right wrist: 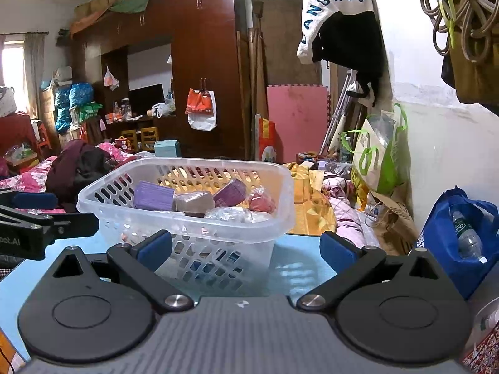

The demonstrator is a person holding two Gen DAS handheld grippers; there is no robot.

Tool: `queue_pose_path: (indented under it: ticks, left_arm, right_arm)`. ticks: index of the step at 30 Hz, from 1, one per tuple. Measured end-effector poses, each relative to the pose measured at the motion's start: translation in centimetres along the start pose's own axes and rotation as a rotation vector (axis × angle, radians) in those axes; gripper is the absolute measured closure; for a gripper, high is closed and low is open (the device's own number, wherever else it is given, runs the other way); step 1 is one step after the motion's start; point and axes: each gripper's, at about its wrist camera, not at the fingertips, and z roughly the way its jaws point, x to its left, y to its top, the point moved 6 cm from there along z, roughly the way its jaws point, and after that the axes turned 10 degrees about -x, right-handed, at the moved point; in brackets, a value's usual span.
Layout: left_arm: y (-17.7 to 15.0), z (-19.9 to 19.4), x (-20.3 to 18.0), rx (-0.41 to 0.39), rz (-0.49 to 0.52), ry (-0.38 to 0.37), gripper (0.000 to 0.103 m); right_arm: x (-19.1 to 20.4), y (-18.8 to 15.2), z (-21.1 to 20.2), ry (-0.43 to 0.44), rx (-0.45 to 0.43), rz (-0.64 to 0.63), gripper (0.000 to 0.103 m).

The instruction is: Organize objects

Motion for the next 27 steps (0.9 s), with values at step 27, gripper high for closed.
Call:
queue_pose_path:
  ticks: [27]
  left_arm:
    - [-0.17,0.2,-0.2,0.004,0.013,0.023,0.0]
  right_arm:
    - [-0.13,0.17,-0.27,-0.02,-0.004,-0.021,0.0]
